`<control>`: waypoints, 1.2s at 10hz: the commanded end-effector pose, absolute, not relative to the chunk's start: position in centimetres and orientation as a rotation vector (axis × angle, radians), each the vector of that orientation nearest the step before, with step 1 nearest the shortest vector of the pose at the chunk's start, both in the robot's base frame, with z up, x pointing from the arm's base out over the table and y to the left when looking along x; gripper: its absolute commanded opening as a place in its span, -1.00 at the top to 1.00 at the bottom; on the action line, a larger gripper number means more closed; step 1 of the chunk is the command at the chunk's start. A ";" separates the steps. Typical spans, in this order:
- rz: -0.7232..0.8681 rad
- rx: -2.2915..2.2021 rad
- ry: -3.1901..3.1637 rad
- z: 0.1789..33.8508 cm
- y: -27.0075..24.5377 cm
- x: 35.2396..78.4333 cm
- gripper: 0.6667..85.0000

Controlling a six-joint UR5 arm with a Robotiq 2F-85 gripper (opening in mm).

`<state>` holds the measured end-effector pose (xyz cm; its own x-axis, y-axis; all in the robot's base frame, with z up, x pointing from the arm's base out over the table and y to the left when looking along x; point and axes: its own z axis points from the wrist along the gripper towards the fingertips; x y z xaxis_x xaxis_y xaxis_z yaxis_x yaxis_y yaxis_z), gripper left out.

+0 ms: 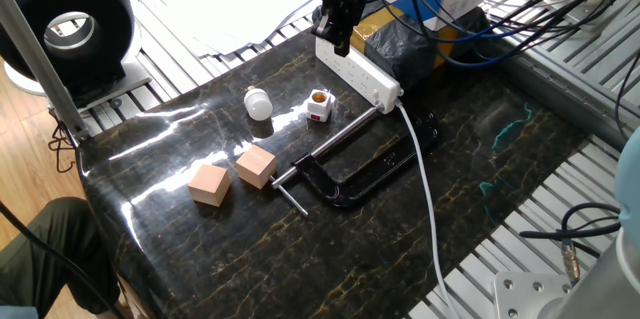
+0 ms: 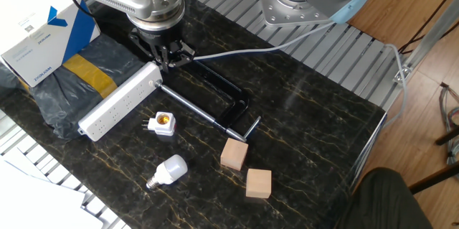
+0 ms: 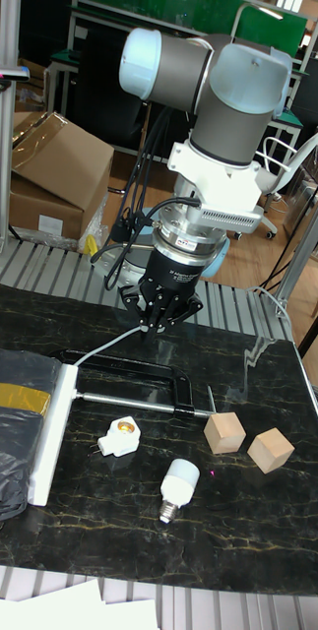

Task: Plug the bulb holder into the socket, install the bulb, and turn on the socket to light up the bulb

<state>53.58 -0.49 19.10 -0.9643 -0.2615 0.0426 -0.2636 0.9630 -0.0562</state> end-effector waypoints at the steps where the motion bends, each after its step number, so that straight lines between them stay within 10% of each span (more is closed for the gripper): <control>1: 0.077 0.409 -3.083 19.2 -0.2 53.6 0.99; 12: 0.052 0.424 -3.099 19.1 0.2 54.1 0.99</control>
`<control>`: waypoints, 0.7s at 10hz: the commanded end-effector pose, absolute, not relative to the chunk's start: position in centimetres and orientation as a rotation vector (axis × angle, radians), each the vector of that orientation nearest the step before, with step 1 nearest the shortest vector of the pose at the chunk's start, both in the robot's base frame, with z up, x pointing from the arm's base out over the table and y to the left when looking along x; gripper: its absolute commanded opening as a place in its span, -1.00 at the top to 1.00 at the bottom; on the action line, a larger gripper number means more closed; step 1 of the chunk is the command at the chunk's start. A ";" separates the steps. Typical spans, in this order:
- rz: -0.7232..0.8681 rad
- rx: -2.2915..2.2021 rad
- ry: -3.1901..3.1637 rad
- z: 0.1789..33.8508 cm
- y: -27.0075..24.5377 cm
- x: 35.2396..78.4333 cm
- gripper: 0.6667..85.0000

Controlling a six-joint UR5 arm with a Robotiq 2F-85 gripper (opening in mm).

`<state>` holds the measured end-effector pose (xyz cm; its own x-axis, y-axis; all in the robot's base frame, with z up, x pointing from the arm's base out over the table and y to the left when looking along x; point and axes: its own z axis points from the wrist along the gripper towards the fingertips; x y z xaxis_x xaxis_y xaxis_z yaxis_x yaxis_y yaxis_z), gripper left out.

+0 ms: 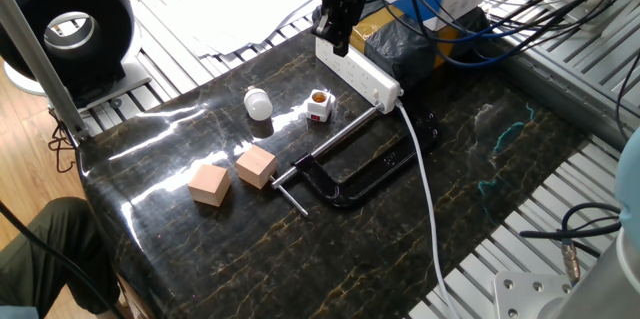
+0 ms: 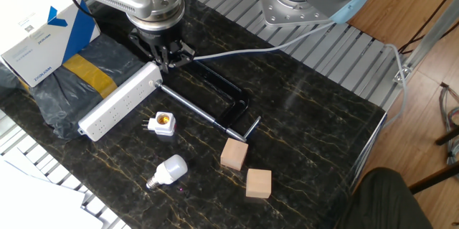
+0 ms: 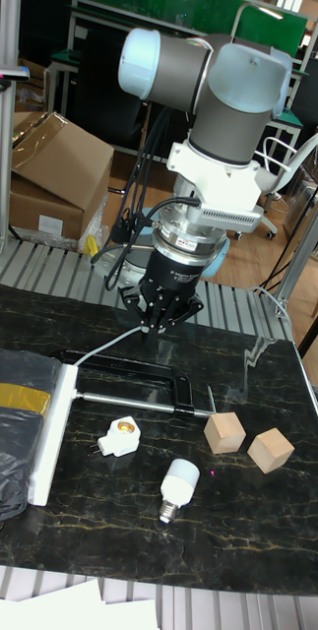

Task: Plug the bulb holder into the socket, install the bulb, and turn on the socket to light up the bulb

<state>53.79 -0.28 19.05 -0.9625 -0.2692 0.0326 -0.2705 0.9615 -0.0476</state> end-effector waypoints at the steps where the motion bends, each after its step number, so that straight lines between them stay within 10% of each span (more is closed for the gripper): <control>1: 0.052 0.424 -3.099 19.1 0.2 54.1 0.99; 7: 0.058 0.425 -3.103 18.9 0.1 54.2 0.99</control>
